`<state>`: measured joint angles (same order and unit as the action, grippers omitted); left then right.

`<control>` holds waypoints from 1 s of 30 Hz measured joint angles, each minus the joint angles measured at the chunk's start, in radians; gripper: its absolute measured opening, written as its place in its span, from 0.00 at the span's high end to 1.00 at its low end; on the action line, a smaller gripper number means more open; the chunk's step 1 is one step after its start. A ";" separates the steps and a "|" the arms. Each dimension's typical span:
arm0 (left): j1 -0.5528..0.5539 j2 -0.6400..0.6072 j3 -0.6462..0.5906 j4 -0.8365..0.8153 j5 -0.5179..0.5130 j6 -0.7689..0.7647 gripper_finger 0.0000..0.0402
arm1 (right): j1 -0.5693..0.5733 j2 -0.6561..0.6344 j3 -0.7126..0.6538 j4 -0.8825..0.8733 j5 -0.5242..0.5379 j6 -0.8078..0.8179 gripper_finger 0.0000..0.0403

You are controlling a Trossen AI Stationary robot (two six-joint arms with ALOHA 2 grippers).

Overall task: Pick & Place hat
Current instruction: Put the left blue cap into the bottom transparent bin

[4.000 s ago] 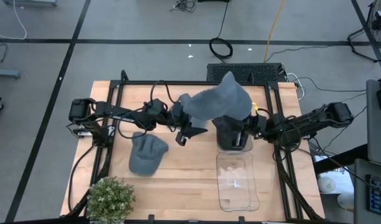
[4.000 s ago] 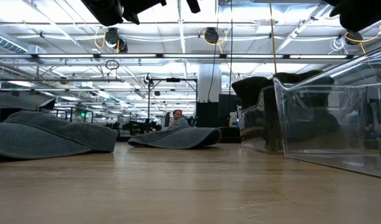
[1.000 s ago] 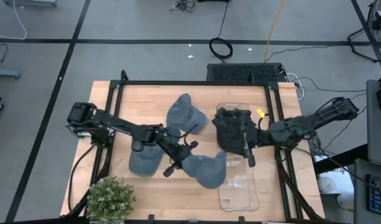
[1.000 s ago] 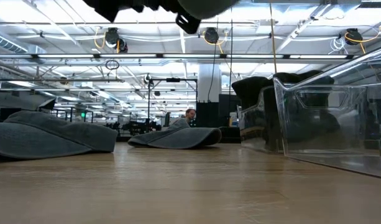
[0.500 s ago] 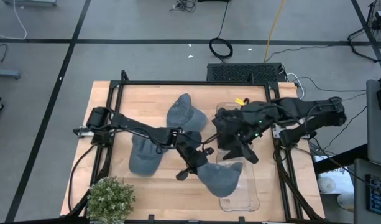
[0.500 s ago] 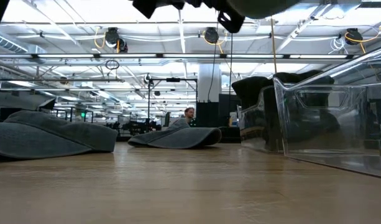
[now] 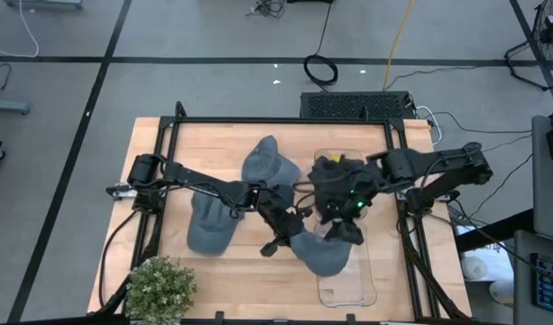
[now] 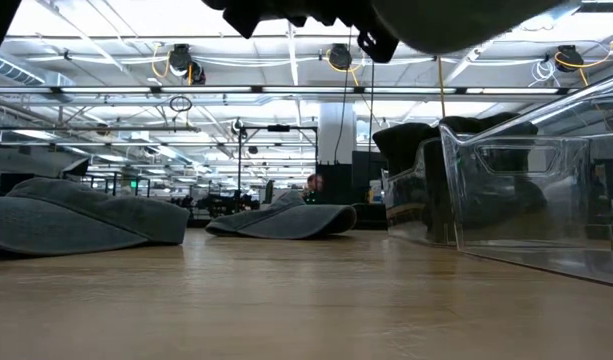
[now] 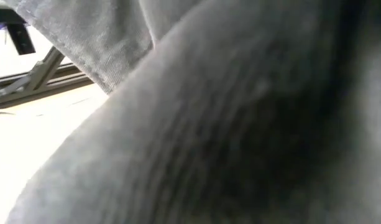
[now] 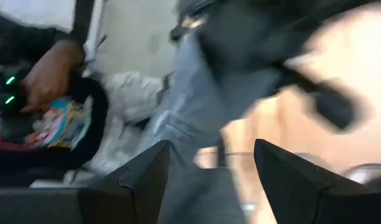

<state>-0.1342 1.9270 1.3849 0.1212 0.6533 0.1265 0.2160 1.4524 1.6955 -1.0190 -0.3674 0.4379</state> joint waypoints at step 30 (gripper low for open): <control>0.017 -0.001 0.000 -0.021 0.000 0.018 0.98 | 0.057 0.059 0.000 0.059 -0.026 0.026 0.44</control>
<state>-0.1177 1.9259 1.3849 0.1004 0.6533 0.1448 0.2728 1.5115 1.6951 -0.9603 -0.3935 0.4639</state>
